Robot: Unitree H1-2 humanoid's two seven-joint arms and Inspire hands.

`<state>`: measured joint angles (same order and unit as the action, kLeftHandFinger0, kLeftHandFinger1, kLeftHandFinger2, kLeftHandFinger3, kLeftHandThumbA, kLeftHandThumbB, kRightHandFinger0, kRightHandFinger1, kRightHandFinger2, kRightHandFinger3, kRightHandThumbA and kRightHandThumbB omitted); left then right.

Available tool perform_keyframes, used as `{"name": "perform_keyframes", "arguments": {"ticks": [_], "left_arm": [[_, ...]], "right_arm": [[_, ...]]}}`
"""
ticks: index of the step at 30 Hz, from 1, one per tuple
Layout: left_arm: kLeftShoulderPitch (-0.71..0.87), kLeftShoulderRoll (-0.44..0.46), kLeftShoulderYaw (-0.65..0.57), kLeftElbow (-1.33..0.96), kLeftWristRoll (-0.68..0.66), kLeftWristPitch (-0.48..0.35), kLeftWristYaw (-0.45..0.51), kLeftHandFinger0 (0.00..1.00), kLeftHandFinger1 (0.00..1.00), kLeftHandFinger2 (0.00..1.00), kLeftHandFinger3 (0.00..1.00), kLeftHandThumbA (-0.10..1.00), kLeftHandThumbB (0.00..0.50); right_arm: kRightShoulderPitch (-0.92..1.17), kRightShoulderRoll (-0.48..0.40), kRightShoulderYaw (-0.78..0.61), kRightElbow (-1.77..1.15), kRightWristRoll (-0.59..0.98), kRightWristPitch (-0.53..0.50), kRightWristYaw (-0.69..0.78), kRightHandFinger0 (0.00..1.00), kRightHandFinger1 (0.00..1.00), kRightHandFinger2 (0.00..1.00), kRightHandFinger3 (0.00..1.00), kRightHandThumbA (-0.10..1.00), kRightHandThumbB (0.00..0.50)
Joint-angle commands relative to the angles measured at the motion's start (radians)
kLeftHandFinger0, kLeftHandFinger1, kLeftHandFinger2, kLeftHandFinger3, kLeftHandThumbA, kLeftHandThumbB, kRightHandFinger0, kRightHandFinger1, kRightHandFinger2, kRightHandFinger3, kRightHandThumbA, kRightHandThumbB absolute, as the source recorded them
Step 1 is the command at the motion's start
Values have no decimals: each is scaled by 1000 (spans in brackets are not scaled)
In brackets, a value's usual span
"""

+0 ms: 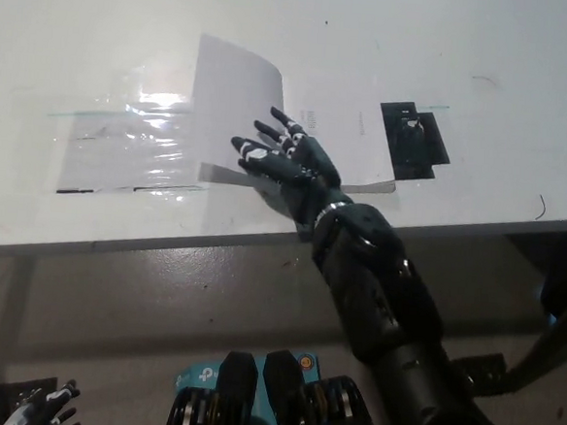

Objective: The robot uses its right hand to slide under the cover of the book kept in the middle of the desk and open it

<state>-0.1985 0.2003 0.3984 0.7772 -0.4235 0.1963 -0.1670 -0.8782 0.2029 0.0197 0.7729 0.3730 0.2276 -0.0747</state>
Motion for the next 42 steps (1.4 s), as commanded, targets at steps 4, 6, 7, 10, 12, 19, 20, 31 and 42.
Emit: {"name": "perform_keyframes", "arguments": {"ticks": [4,6,7,10,12,19,20,31,42], "left_arm": [[-12,23,0,-10,3,-29,0,1000,1000,1000,1000,876,423],[-5,26,0,-30,-1,-11,-5,1000,1000,1000,1000,882,432],[-5,28,-3,-35,2,-2,-2,1000,1000,1000,1000,885,432],[-14,33,-4,-21,10,-8,9,1000,1000,1000,1000,878,469],[-12,30,-1,-33,8,0,21,1000,1000,1000,1000,859,474],[2,36,-5,-57,12,23,22,1000,1000,1000,1000,895,430],[-1,32,2,-60,7,28,33,1000,1000,1000,1000,869,426],[15,32,-8,-61,13,21,22,1000,1000,1000,1000,959,363],[30,28,-2,-55,5,13,14,1000,1000,1000,1000,955,337]], "right_arm": [[-132,3,25,61,-90,-64,46,636,809,876,1000,734,140],[-164,-14,76,102,-143,-83,85,613,788,854,1000,753,148],[-171,-17,84,113,-151,-88,92,606,783,847,1000,755,147],[-201,-22,89,135,-152,-81,111,544,724,815,1000,693,145],[-200,-17,69,132,-138,-78,110,520,707,808,1000,679,134],[-141,-15,56,84,-150,-61,108,658,800,871,1000,708,151],[-131,-17,51,63,-145,-47,108,679,835,906,1000,718,135],[-65,-40,-90,-192,-57,54,105,677,839,927,1000,712,117],[38,-79,-294,-531,60,162,51,653,789,877,1000,669,127]]}}
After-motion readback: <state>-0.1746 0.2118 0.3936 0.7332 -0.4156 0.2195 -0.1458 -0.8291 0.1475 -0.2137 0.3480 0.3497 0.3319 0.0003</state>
